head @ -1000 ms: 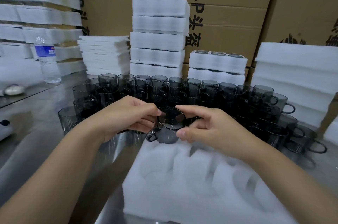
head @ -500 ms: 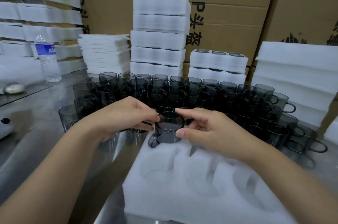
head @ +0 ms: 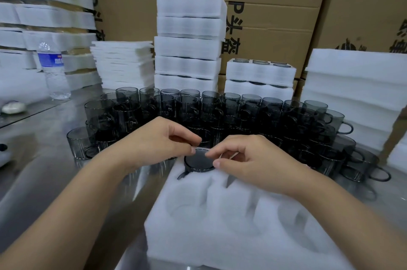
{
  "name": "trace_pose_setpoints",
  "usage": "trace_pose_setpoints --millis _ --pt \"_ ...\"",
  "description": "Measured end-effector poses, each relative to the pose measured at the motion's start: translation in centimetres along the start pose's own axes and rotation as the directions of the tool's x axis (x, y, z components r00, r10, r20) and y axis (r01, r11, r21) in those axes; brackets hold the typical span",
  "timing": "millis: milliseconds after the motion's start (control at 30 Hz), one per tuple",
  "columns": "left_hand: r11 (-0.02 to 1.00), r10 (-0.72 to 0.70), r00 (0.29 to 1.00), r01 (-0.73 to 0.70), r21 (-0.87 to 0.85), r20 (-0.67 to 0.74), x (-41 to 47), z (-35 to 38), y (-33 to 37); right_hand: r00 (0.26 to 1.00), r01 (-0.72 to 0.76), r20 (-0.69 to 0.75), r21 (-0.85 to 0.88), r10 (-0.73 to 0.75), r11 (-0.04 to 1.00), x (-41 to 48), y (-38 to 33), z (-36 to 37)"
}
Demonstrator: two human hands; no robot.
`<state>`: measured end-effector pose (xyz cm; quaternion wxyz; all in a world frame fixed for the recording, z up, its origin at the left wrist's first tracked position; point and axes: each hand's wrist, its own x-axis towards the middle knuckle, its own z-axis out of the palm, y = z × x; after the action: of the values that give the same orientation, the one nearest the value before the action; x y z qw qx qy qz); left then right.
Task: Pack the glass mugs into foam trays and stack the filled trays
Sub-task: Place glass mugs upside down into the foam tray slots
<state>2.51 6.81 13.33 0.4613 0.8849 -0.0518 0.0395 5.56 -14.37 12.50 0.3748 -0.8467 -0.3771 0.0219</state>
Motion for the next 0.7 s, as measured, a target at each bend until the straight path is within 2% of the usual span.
trace_pose_setpoints --millis 67,167,233,300,367,433,500,600,700 --pt "0.998 0.062 0.997 -0.061 0.028 -0.038 0.1 0.7 0.1 1.0 0.004 0.009 -0.003 -0.004 1.0 0.0 -0.2 -0.2" --pt "0.988 0.137 0.99 -0.133 0.081 -0.044 0.2 1.8 0.1 0.999 -0.036 0.004 0.086 0.036 0.996 -0.1 -0.4 -1.4" --pt "0.981 0.164 0.985 -0.156 0.119 -0.058 0.3 2.4 -0.1 0.991 -0.074 -0.103 0.083 0.082 0.994 0.0 0.2 -2.7" --pt "0.978 0.179 0.982 -0.17 0.122 -0.065 0.3 2.7 -0.2 0.955 -0.156 -0.261 -0.042 0.14 0.987 0.1 1.4 -4.0" --pt "0.97 0.218 0.973 -0.209 0.123 -0.068 0.3 3.1 -0.3 0.917 -0.271 -0.352 -0.203 0.188 0.941 0.2 2.6 -4.9" --pt "0.959 0.26 0.963 -0.249 0.133 -0.072 0.3 3.4 -0.3 0.9 -0.36 -0.364 -0.308 0.241 0.88 0.3 3.6 -5.0" --pt "0.952 0.28 0.957 -0.267 0.15 -0.08 0.3 3.6 -0.3 0.894 -0.405 -0.338 -0.33 0.294 0.853 0.5 4.2 -4.6" --pt "0.941 0.296 0.953 -0.278 0.191 -0.071 0.4 3.7 -0.4 0.908 -0.398 -0.292 -0.366 0.302 0.841 0.7 4.4 -3.8" --pt "0.933 0.31 0.949 -0.291 0.212 -0.062 0.4 3.6 -0.5 0.904 -0.401 -0.311 -0.383 0.293 0.832 0.8 4.5 -3.5"
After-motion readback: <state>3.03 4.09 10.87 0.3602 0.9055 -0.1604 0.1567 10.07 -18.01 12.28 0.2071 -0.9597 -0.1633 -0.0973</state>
